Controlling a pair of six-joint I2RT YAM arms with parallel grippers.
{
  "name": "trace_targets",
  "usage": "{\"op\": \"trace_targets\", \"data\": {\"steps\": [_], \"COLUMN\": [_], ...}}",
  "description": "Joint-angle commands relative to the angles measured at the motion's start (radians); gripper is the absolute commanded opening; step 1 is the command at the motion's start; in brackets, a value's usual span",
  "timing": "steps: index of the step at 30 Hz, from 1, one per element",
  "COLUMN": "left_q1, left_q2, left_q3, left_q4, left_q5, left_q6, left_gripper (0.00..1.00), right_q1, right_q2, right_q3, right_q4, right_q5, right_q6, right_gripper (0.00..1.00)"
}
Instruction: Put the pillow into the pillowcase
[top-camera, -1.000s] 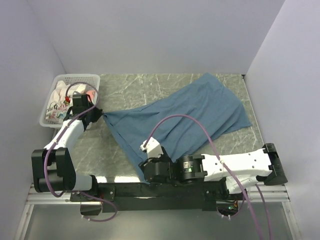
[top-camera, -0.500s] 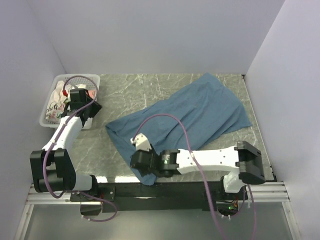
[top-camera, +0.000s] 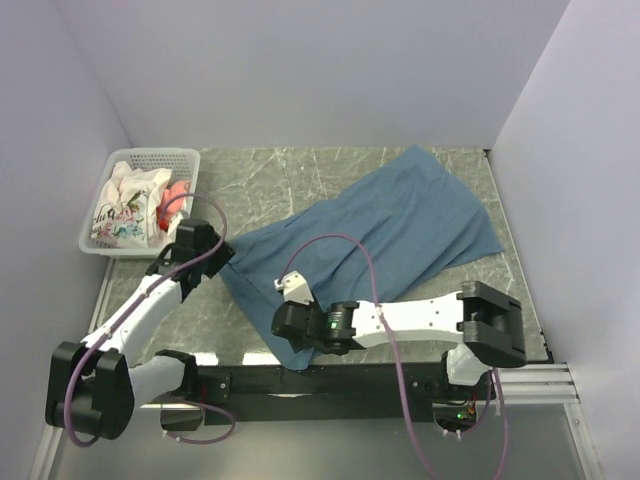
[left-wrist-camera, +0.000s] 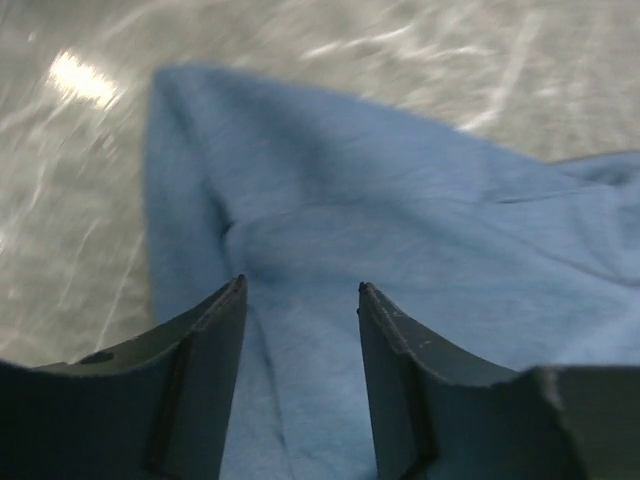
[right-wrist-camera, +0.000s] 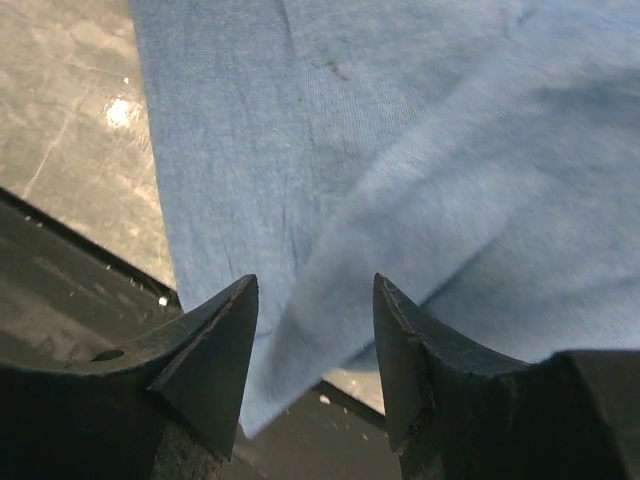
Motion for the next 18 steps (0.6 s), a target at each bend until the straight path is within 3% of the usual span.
{"op": "trace_targets", "data": {"steps": [1,18], "left_q1": [-0.024,-0.029], "left_q2": [0.047,0.345], "left_q3": [-0.035,0.072], "left_q4": [0.070,0.210], "left_q5": [-0.080,-0.086], "left_q6": [-0.122,-0.091], "left_gripper": [0.51,0.45], "right_q1": [0.011,0.060], "right_q2": [-0.118,-0.237], "right_q3": [-0.042,-0.139], "right_q4": [0.056,0.039], "right_q5": [0.023,0.032], "right_q6": [0.057,0.120], "right_gripper": [0.56,0.56]}}
